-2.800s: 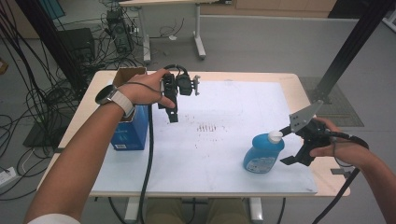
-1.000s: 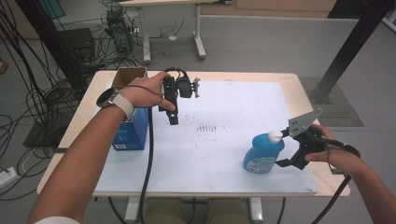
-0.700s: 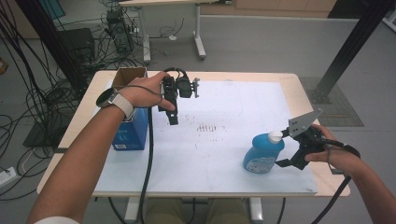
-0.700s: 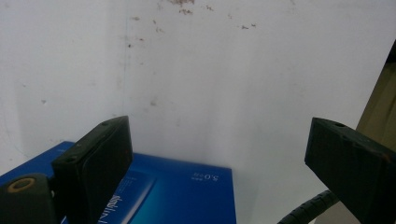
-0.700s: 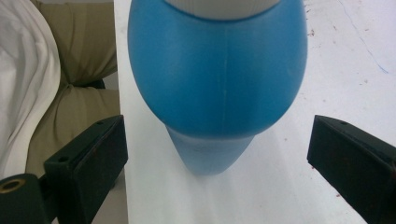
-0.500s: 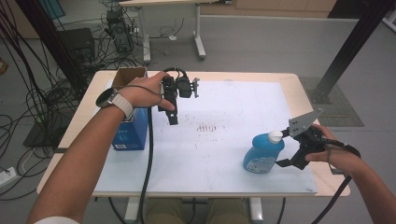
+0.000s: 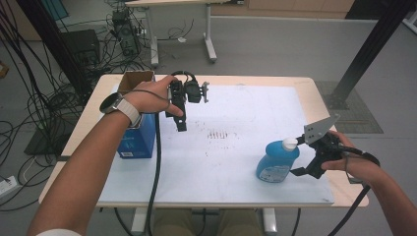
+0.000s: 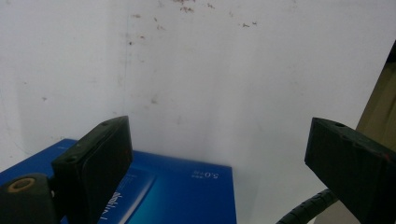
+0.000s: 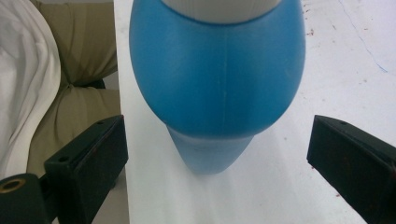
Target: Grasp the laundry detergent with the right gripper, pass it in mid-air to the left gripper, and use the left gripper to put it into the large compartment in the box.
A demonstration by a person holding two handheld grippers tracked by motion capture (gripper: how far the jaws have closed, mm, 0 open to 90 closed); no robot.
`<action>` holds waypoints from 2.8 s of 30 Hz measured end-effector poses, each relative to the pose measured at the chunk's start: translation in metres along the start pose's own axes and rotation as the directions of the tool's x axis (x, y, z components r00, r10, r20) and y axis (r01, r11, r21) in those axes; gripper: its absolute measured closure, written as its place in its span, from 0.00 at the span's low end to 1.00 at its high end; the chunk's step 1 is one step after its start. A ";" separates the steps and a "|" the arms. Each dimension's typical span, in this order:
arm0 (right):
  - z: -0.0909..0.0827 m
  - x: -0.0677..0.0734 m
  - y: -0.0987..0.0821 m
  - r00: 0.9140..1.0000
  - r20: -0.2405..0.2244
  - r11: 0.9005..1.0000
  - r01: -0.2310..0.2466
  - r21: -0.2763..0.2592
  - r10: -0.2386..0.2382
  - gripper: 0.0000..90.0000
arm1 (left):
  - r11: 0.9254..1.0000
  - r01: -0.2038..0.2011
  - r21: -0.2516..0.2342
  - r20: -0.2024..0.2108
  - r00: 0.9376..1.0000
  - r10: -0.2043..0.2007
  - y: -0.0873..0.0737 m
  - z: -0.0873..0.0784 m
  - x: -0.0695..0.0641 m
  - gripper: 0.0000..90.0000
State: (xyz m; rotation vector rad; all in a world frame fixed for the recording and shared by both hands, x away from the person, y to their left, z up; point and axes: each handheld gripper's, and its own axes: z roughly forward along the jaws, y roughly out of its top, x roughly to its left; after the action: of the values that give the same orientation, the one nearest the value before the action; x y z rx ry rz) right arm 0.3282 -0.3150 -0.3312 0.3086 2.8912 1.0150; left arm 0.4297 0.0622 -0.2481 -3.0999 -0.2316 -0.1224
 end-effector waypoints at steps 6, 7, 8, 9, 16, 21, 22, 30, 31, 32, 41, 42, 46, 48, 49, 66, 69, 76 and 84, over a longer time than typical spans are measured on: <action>-0.001 0.000 -0.001 1.000 0.004 1.000 -0.006 0.000 0.006 0.06 | 1.000 0.001 0.002 0.002 1.000 -0.001 0.001 0.000 0.000 0.09; -0.001 0.000 -0.001 1.000 0.004 1.000 -0.005 0.000 0.005 0.06 | 1.000 0.002 0.002 0.003 1.000 -0.002 0.001 0.000 0.000 0.09; -0.001 0.000 -0.001 1.000 0.004 1.000 -0.005 0.000 0.005 0.06 | 1.000 0.002 0.002 0.003 1.000 -0.002 0.001 0.000 0.000 0.09; -0.001 0.000 -0.002 1.000 0.003 1.000 -0.004 0.000 0.004 0.06 | 1.000 0.003 0.003 0.003 1.000 -0.003 0.001 0.000 0.000 0.09; -0.002 0.001 -0.002 1.000 0.004 1.000 -0.006 0.000 0.006 0.06 | 1.000 0.000 0.004 0.003 1.000 0.000 0.001 -0.001 -0.001 0.09; -0.002 0.001 -0.001 1.000 0.004 1.000 -0.005 0.000 0.005 0.06 | 1.000 0.000 0.003 0.002 1.000 0.000 0.000 -0.001 0.000 0.09; -0.002 0.001 -0.001 1.000 0.005 1.000 -0.004 0.001 0.004 0.06 | 1.000 0.000 0.002 0.002 1.000 0.000 0.000 -0.001 0.000 0.09; -0.001 0.000 0.000 1.000 0.001 1.000 -0.003 0.004 0.003 0.06 | 1.000 0.004 0.000 0.002 1.000 -0.004 -0.001 -0.001 0.000 0.09; -0.001 0.000 0.001 1.000 0.002 1.000 -0.002 0.002 0.002 0.06 | 1.000 0.003 -0.002 0.002 1.000 -0.003 -0.002 0.000 0.000 0.09; -0.002 0.000 0.001 1.000 0.003 1.000 -0.002 0.002 0.002 0.06 | 1.000 0.004 -0.001 0.002 1.000 -0.004 -0.002 0.000 0.000 0.09; -0.003 0.000 0.000 1.000 0.006 1.000 -0.005 0.000 0.005 0.06 | 1.000 0.006 0.000 0.004 1.000 -0.006 -0.001 0.000 0.000 0.09; -0.004 0.000 0.000 1.000 0.007 1.000 -0.007 0.001 0.007 0.06 | 1.000 0.006 -0.002 0.003 1.000 -0.006 -0.002 0.000 0.000 0.09; -0.004 0.000 0.000 1.000 0.008 1.000 -0.006 0.001 0.006 0.06 | 1.000 0.006 -0.001 0.003 1.000 -0.006 -0.001 0.000 0.000 0.09; -0.004 0.000 0.000 1.000 0.008 1.000 -0.006 0.002 0.006 0.06 | 1.000 0.003 0.001 0.003 1.000 -0.003 -0.001 0.000 0.000 0.09; -0.004 0.000 0.000 1.000 0.009 1.000 -0.004 -0.001 0.004 0.06 | 1.000 0.005 0.000 0.003 1.000 -0.005 -0.001 0.000 0.000 0.09; -0.005 0.000 0.002 1.000 0.012 1.000 -0.005 0.001 0.005 0.06 | 1.000 0.010 -0.006 0.000 1.000 -0.010 -0.002 -0.001 0.000 0.09; -0.005 0.000 0.002 1.000 0.012 1.000 -0.003 0.001 0.003 0.06 | 1.000 0.008 -0.005 0.001 1.000 -0.008 -0.003 -0.001 0.000 0.09; -0.005 0.000 0.002 1.000 0.013 1.000 -0.004 -0.003 0.004 0.06 | 1.000 0.010 -0.007 0.002 1.000 -0.010 -0.002 -0.001 0.000 0.09; -0.005 0.000 0.001 1.000 0.012 1.000 -0.006 -0.004 0.006 0.06 | 1.000 0.008 -0.005 0.002 1.000 -0.008 -0.002 0.000 0.000 0.09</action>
State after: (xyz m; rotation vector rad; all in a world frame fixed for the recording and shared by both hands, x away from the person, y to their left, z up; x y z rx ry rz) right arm 0.3277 -0.3170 -0.3267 0.3227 2.8787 1.0166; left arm 0.4293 0.0638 -0.2478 -3.1047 -0.2445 -0.1208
